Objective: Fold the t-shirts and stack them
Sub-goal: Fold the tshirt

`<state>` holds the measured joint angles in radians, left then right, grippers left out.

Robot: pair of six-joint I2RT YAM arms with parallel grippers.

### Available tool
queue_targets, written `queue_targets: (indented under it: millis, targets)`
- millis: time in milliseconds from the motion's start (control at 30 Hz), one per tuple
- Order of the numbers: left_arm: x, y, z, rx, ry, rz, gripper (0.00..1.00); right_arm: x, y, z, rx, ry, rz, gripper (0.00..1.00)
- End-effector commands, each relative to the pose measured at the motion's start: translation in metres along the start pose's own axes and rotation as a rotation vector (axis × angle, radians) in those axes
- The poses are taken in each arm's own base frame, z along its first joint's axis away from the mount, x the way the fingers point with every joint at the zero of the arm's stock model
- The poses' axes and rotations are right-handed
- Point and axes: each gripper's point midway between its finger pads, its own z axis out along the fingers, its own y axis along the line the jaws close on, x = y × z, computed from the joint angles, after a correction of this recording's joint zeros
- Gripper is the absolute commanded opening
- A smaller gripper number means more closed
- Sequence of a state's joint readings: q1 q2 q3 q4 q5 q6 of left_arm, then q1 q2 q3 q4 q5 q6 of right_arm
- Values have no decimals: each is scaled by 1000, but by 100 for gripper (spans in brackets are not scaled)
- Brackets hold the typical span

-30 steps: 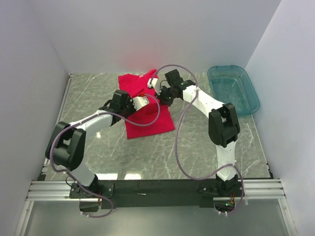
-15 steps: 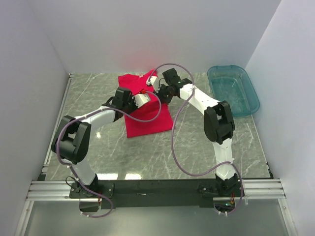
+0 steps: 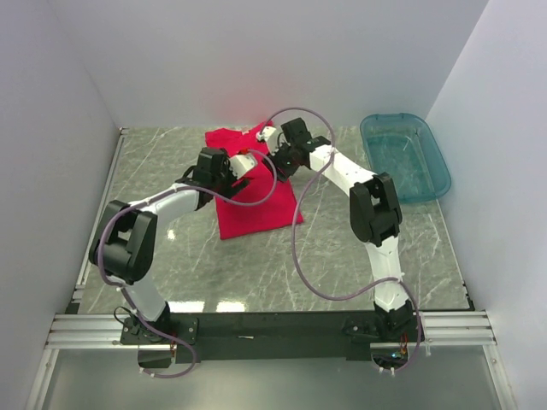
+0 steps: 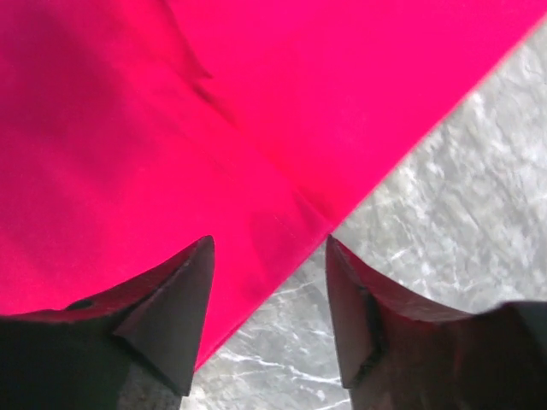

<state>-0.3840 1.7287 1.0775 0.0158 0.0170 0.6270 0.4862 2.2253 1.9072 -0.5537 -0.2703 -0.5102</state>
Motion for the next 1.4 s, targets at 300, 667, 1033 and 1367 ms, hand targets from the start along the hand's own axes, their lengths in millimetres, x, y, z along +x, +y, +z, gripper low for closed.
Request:
queue_targets:
  millis: [300, 667, 1033, 1367]
  targets:
    - [-55, -43, -131, 85, -339, 234, 89, 59, 79, -102, -452, -216, -563, 67]
    - [14, -149, -117, 264, -192, 480, 84, 104, 102, -58, -316, -20, -737, 63]
    - [35, -146, -70, 181, -79, 493, 67, 113, 91, -40, -262, 38, -726, 58]
    - [50, -135, -52, 99, -9, 487, 12, 118, 89, -32, -266, 58, -699, 29]
